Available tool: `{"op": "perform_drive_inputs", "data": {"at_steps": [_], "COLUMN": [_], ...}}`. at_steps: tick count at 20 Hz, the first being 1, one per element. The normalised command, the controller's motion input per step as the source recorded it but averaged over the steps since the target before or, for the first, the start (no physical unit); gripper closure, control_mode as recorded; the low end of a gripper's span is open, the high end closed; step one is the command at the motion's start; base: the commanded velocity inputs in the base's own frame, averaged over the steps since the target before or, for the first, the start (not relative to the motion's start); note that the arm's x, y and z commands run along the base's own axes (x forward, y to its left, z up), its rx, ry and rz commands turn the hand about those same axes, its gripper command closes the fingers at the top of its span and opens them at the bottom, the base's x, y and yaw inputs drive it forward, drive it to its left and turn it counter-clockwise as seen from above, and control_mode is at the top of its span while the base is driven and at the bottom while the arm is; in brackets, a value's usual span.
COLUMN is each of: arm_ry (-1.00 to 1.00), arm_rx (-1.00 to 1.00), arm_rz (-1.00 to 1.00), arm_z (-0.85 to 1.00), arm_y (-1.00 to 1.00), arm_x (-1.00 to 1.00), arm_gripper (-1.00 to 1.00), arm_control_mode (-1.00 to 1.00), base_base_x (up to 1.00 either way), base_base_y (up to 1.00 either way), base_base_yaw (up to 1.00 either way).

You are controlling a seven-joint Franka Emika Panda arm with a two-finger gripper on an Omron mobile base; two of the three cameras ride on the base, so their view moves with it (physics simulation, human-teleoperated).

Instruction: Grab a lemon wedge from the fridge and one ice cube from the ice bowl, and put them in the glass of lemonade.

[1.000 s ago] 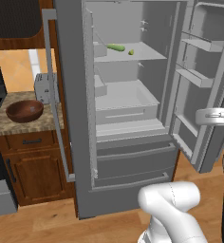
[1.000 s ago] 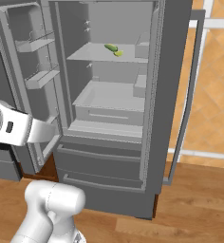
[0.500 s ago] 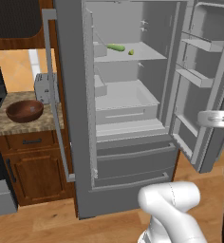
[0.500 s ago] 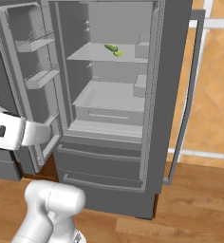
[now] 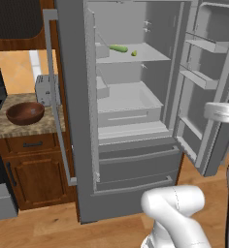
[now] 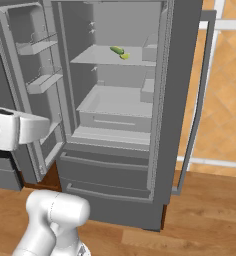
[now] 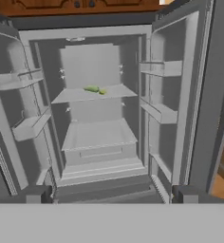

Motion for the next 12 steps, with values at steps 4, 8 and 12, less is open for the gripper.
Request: {"op": "perform_drive_inputs", "data": {"at_steps": [4,8,12], "arm_ry": [-0.06,0.0,0.0], "arm_rx": [0.0,0.0,0.0], "arm_rz": [0.0,0.0,0.0], "arm_z": [0.0,0.0,0.0], "arm_y": [0.0,0.0,0.0], "arm_x": [0.04,0.0,0.0], "arm_gripper": [-1.0,-1.0,-1.0], "arm_control_mode": [1.0,1.0,1.0], "base_base_x": [0.0,0.59,1.0], "base_base_y": [0.0,0.0,0.0], "base_base_yaw": [0.0,0.02,0.05]}}
